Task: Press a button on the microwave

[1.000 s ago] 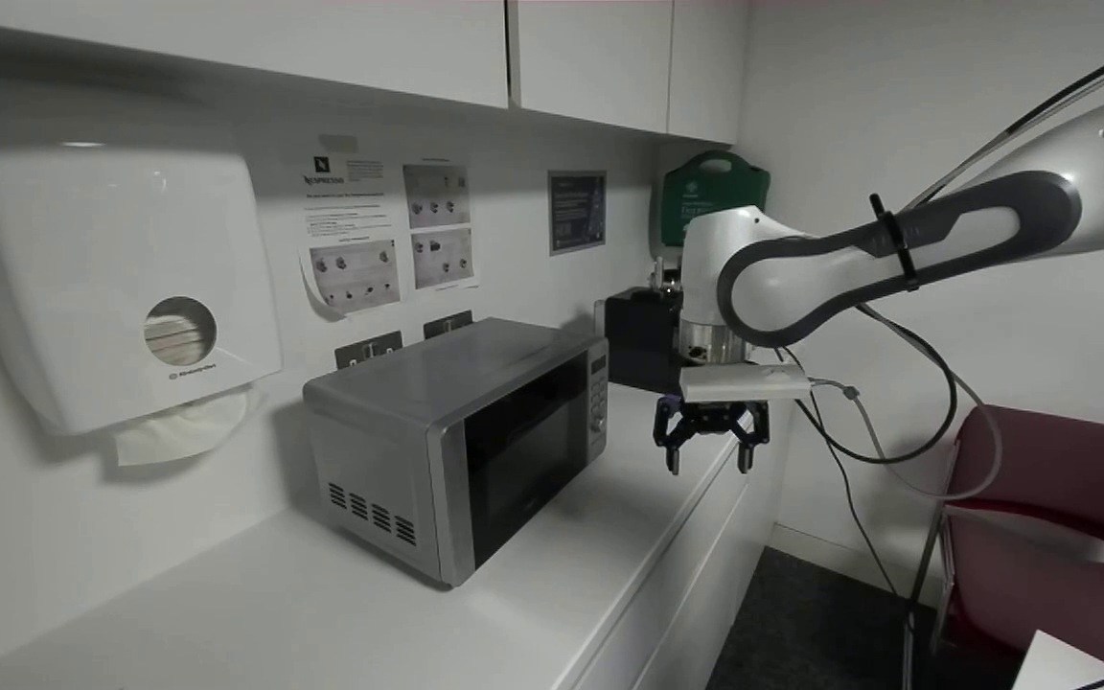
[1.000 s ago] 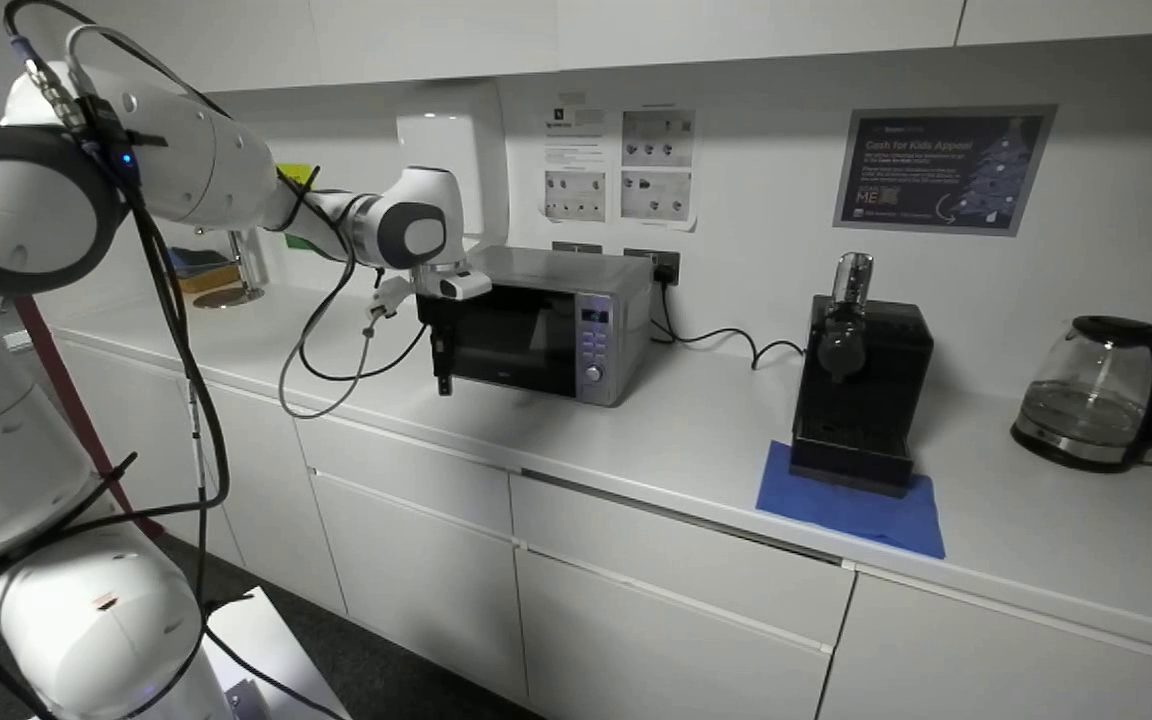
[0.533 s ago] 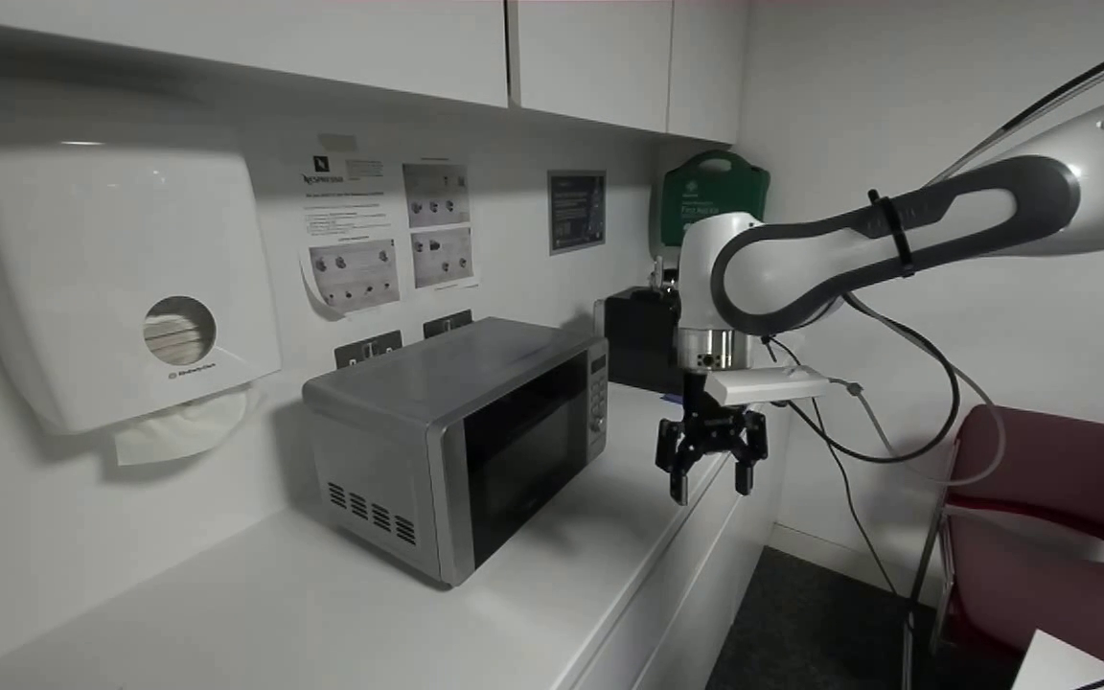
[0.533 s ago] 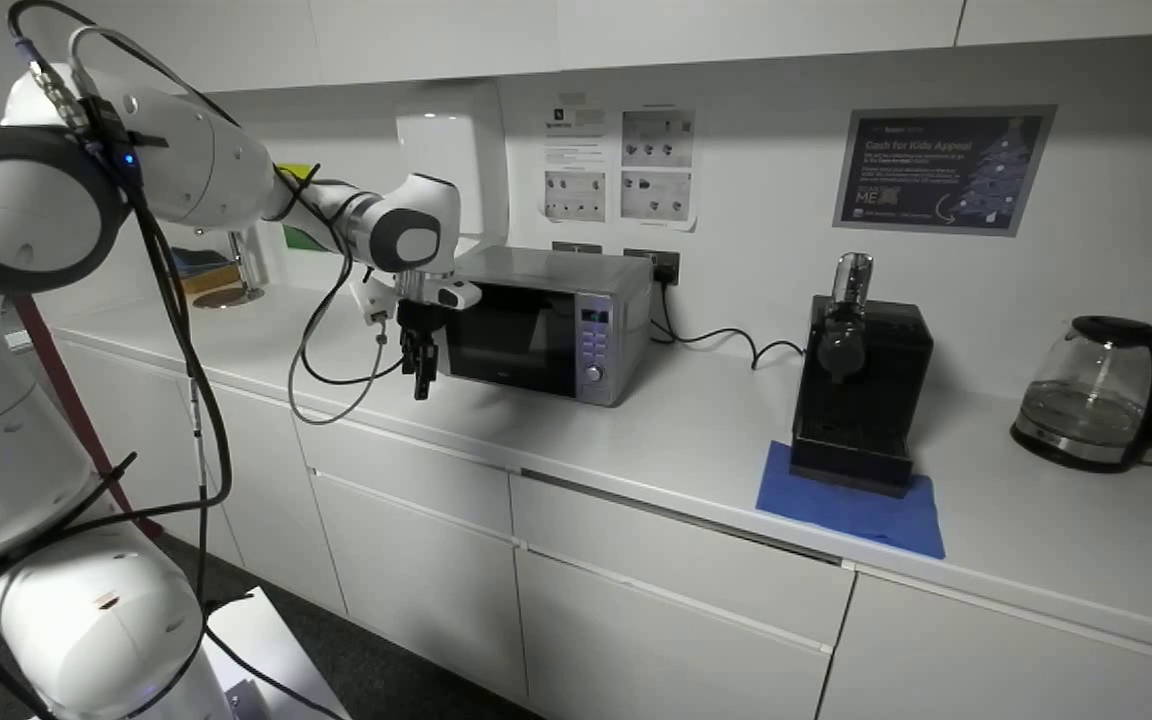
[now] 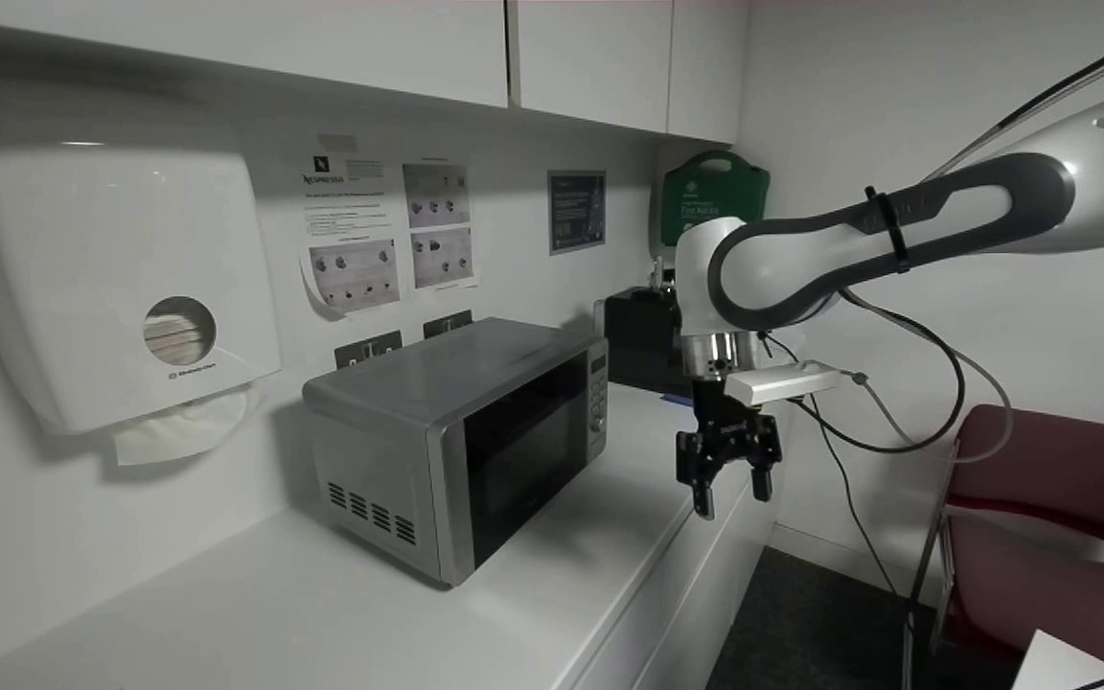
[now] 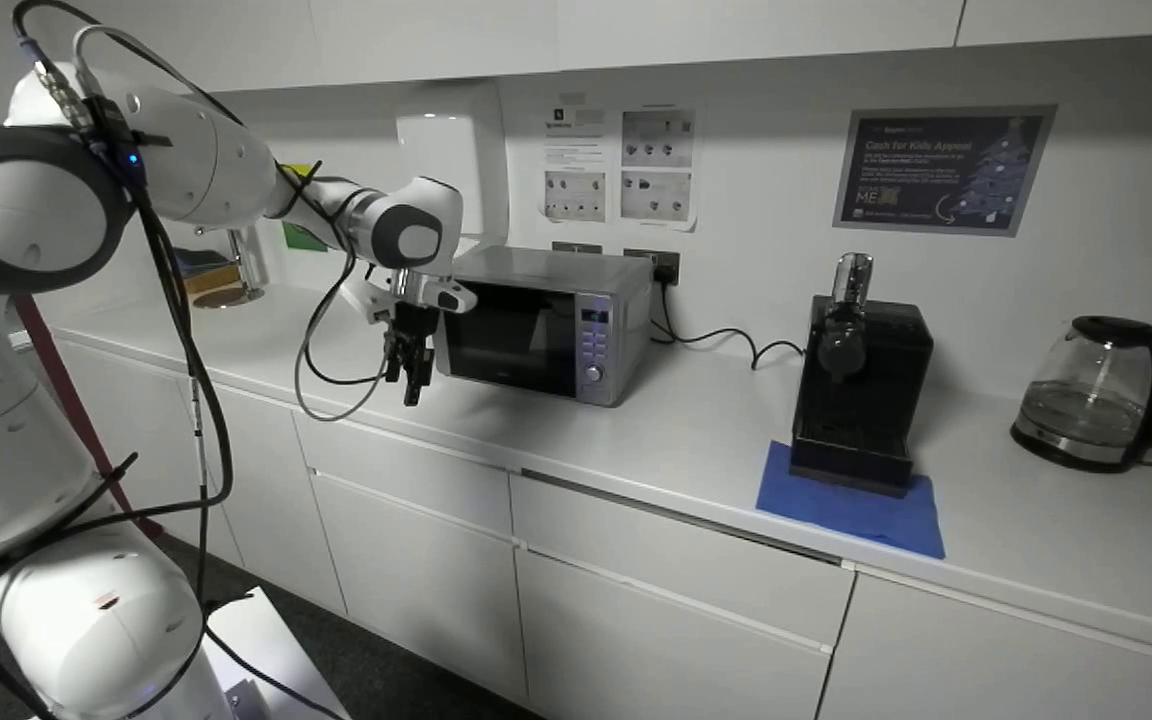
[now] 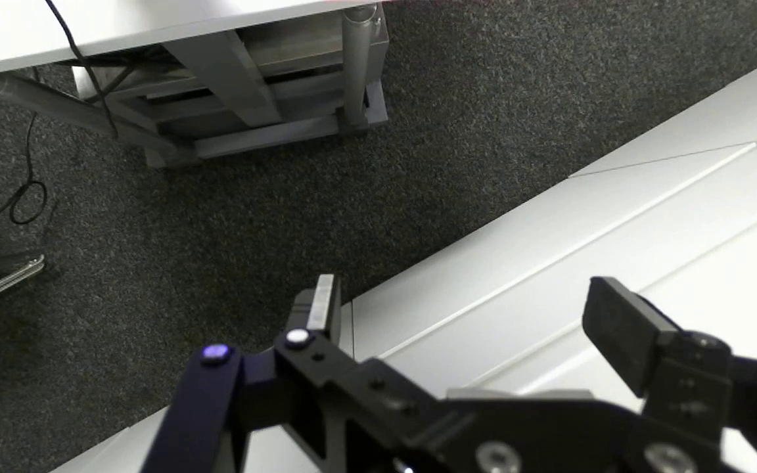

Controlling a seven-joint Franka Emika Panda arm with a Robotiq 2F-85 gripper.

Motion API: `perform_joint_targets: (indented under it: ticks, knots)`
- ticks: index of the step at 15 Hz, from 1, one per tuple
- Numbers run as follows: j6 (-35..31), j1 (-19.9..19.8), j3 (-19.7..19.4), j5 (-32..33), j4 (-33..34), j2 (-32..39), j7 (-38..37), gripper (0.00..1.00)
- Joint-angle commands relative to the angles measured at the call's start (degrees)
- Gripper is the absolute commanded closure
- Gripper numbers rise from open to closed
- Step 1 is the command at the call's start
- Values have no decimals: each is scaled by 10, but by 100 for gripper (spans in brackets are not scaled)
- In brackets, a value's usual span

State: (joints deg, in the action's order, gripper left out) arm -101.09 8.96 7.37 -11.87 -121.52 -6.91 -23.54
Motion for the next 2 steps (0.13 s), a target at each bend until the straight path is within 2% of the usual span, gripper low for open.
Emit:
perform_joint_targets:
  ticks: [1, 2]
  knots:
    - [1, -7, 6, -1, 1, 0, 1, 0]
    - [1, -7, 6, -1, 1, 0, 1, 0]
